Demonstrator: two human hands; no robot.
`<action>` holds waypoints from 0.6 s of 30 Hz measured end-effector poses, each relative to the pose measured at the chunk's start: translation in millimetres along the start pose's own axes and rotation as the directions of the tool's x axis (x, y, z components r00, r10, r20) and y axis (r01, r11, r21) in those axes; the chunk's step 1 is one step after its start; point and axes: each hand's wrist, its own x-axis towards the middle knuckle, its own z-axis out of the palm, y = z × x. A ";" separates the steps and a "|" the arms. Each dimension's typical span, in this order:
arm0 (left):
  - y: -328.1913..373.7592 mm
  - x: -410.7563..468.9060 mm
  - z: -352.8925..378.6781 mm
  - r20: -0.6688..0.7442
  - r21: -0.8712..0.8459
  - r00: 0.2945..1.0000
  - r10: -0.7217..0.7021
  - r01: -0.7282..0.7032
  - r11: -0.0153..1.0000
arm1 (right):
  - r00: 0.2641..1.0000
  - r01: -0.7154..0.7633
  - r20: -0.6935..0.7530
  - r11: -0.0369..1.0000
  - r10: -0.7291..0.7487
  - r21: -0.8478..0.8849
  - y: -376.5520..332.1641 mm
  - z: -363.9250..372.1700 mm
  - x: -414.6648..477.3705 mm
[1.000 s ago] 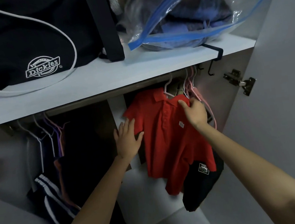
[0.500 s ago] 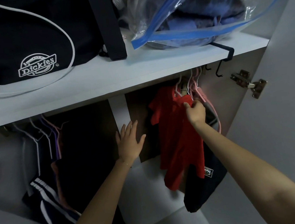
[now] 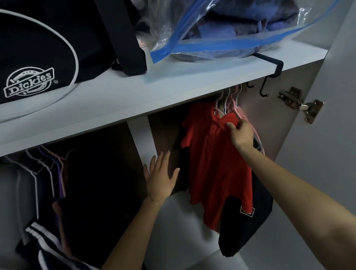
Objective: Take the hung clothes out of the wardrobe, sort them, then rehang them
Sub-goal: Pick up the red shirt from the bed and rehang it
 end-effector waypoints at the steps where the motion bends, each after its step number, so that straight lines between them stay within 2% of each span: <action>1: 0.6 -0.7 1.2 -0.002 -0.005 1.000 0.006 -0.006 1.000 | 1.000 0.008 0.007 1.000 -0.008 -0.007 -0.3 -1.3 -1.5; 10: 25.0 2.8 13.3 0.001 -0.053 0.990 0.144 -0.144 0.988 | 0.985 0.155 0.081 0.986 -0.150 -0.054 17.5 -23.2 -41.3; 14: 51.5 -0.8 31.9 0.004 -0.076 0.965 0.261 -0.260 0.963 | 0.981 0.187 0.098 0.941 -0.166 -0.283 42.1 -42.9 -64.9; 18: 85.7 -13.8 51.5 0.038 -0.115 0.920 0.389 -0.383 0.916 | 0.986 0.167 0.082 0.846 -0.146 -0.506 71.3 -73.3 -99.5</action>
